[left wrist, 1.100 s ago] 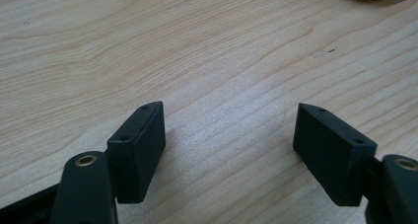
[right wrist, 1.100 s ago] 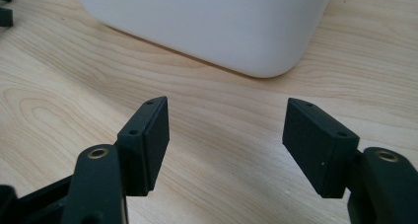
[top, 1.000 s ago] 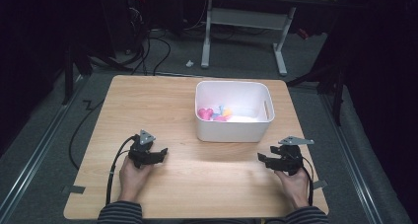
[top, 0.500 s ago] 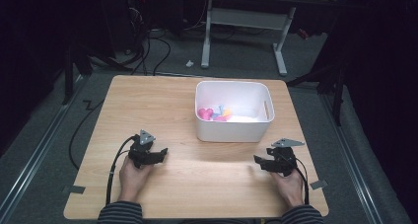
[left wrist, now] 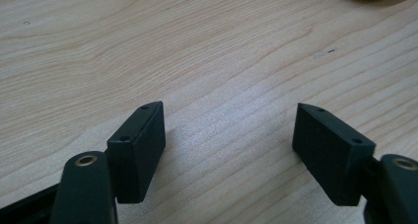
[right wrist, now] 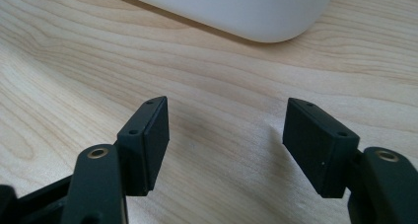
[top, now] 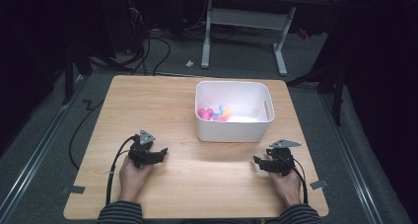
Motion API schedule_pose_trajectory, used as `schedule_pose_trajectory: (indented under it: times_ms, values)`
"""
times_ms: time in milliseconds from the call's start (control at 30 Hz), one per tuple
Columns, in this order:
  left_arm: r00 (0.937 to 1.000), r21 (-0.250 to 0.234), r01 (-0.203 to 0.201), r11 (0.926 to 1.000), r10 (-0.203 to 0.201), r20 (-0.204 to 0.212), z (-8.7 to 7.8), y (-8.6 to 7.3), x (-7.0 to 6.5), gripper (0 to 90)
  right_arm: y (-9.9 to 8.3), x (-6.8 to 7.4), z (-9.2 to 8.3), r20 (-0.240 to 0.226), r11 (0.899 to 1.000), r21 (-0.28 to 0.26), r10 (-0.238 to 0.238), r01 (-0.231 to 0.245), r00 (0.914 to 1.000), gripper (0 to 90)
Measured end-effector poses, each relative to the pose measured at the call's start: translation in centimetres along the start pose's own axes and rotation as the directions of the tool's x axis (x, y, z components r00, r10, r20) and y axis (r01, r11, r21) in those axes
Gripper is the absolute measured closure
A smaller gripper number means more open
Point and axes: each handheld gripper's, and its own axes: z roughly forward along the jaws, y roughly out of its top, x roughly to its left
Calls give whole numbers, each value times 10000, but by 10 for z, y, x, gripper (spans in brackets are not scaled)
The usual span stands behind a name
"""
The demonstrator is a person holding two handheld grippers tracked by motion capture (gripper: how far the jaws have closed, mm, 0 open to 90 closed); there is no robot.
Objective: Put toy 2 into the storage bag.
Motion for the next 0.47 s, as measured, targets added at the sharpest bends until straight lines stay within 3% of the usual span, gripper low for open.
schedule_pose_trajectory:
  times_ms: [200, 367, 467]
  values:
    - [10000, 4, -7, 10000, 7, 0, 0, 0, 0, 288, 0, 2, 7, 427, 9990, -64, -443, 446, 9981, 346]
    - [10000, 11, -9, 10000, 9, -33, 0, 0, -1, 285, -6, -2, 10, 367, 9961, -641, -589, 612, 9976, 336]
    - [10000, 16, 6, 10000, -6, -54, 0, 0, -1, 285, -6, -2, 10, 364, 9956, -694, -601, 625, 9975, 336]
